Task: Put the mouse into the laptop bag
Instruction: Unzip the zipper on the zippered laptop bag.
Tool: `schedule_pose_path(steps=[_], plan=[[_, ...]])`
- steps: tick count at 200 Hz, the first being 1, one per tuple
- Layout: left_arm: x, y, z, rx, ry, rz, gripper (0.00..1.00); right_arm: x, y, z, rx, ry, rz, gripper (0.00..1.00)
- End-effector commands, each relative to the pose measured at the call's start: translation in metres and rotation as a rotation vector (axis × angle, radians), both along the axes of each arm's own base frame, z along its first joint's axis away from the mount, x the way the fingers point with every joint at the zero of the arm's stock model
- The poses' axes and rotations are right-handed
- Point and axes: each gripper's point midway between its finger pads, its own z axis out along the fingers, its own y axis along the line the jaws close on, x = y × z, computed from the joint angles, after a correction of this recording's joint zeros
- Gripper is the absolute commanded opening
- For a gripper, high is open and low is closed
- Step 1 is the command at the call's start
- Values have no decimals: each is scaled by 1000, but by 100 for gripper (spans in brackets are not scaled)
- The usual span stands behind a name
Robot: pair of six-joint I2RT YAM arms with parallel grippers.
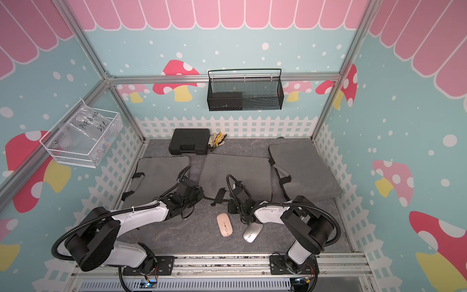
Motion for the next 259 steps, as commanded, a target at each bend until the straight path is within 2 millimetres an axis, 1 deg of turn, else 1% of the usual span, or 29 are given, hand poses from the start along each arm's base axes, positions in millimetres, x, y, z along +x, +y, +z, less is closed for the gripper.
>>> schedule_pose_path(steps=[1, 26, 50, 54, 68, 77, 88, 113, 125, 133, 152, 179, 198, 219, 259], plan=[[-8, -3, 16, -28, -50, 15, 0, 9, 15, 18, 54, -54, 18, 0], [-26, 4, 13, -61, -60, 64, 0, 14, 0, 16, 41, -60, -18, 0], [-42, 3, 13, -77, -64, 68, 0, 21, -19, 13, 33, -57, -64, 0], [-42, 7, 13, -66, -74, 87, 0, 22, -22, 13, 31, -60, -70, 0], [-47, 7, 8, -75, -60, 91, 0, 26, -33, 13, 26, -65, -96, 0], [-49, 8, 6, -83, -56, 92, 7, 27, -40, 14, 24, -67, -110, 0], [-51, 10, 6, -79, -52, 96, 22, 30, -47, 15, 26, -73, -126, 0], [-50, 20, 19, -20, -69, 117, 48, 33, -61, 14, 24, -70, -153, 0], [-47, 25, 27, 3, -81, 120, 58, 35, -66, 13, 23, -68, -167, 0], [-45, 28, 31, 11, -82, 116, 63, 37, -69, 13, 22, -67, -175, 0], [-36, 38, 32, 6, -62, 119, 67, 40, -72, 15, 24, -74, -182, 0], [-19, 42, 27, -36, -32, 86, 70, 45, -71, 17, 22, -79, -182, 0], [-8, 34, 24, -32, -10, 41, 70, 48, -69, 15, 15, -75, -177, 0], [2, 22, 11, -44, 20, 13, 69, 50, -68, 10, 9, -64, -172, 0], [20, 8, -16, -34, 71, 1, 65, 51, -65, 4, -1, -50, -159, 0]])
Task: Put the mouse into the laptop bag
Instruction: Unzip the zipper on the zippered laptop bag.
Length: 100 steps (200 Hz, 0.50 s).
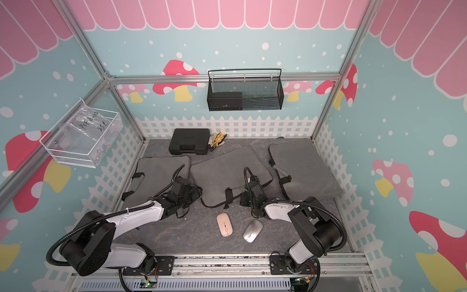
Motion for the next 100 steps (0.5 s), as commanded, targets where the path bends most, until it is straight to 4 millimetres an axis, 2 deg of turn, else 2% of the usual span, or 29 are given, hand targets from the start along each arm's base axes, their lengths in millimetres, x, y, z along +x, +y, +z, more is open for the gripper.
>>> schedule_pose_path(steps=[1, 14, 26, 30, 47, 60, 73, 100], plan=[[18, -14, 1, -24, -20, -32, 65, 11, 4, 5, 1, -24, 1, 0], [23, -18, -7, -26, -10, -37, 64, 11, 7, 3, 8, -14, 17, 0], [28, -24, -13, -35, 4, -49, 57, 10, 10, 3, 17, -7, 32, 0], [30, -27, -15, -41, 5, -55, 53, 9, 12, 3, 21, -5, 37, 0], [32, -35, -23, -62, 25, -71, 26, 6, 18, 5, 40, 0, 63, 0], [33, -38, -25, -75, 29, -71, 14, 2, 29, 9, 55, -4, 94, 0], [33, -39, -26, -75, 25, -64, 10, -6, 47, 13, 67, -6, 145, 0], [32, -36, -23, -49, 15, -45, 8, -31, 99, 22, 80, -2, 285, 0]])
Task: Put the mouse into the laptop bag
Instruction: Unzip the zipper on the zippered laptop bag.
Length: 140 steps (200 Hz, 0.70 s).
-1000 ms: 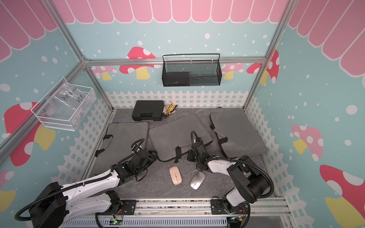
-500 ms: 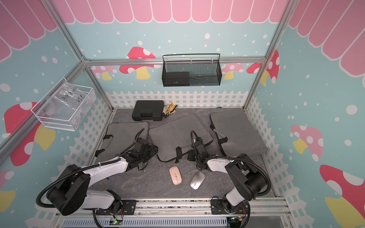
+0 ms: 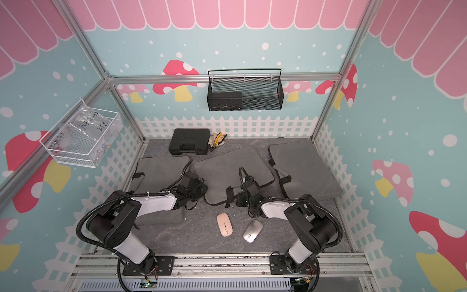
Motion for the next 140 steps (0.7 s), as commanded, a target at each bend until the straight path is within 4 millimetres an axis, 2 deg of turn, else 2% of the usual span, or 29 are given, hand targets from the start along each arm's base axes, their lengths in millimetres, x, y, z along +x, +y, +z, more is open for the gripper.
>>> schedule_pose_path(steps=[1, 15, 23, 54, 81, 116, 140], plan=[[-7, -4, -9, 13, 31, -2, 8, -22, 60, 18, 67, -10, 169, 0], [-8, -4, -8, 13, 31, 3, 6, -29, 77, 20, 82, -1, 216, 0], [-9, -4, -6, 11, 30, 6, 5, -29, 80, 18, 86, 8, 224, 0], [-21, 5, 4, 35, 13, 54, 5, -20, 72, 10, 50, 1, 185, 0], [-46, 7, 24, 41, -47, 99, 10, -13, 64, 11, 49, -3, 169, 0], [-84, 6, 43, 33, -146, 164, 30, -8, 50, 15, 47, -19, 138, 0], [-92, 2, 53, 41, -173, 154, 44, -5, 35, 16, 46, -22, 110, 0]])
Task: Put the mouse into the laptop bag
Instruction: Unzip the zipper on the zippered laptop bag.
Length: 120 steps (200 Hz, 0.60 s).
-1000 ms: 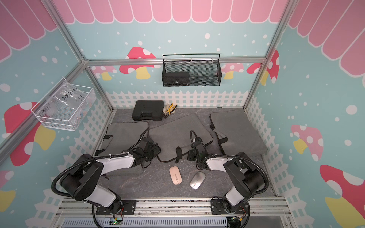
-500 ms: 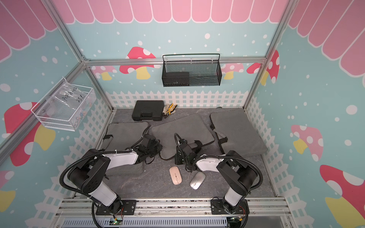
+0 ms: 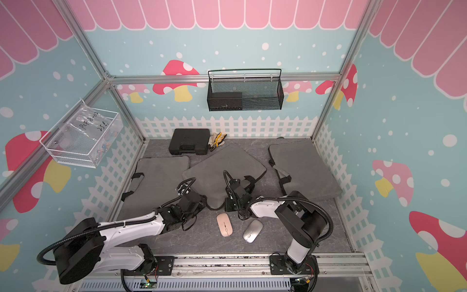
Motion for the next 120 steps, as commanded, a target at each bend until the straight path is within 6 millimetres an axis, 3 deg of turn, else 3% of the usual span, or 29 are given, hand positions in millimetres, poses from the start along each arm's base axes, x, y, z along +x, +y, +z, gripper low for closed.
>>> schedule_pose_path(steps=[1, 40, 62, 98, 120], plan=[[1, 14, 9, 16, -38, 100, 44, 14, -9, 17, 32, -72, -38, 0], [3, 14, 13, 66, -23, 94, 62, 19, -40, 18, 22, -84, -100, 0], [5, 24, 12, 84, -16, 116, 70, 21, -62, 17, 20, -82, -142, 0], [19, 46, 1, 82, 37, 147, 75, 22, -78, 18, 20, -85, -168, 0], [31, 46, -5, 81, 57, 128, 76, 23, -79, 17, 22, -84, -168, 0]])
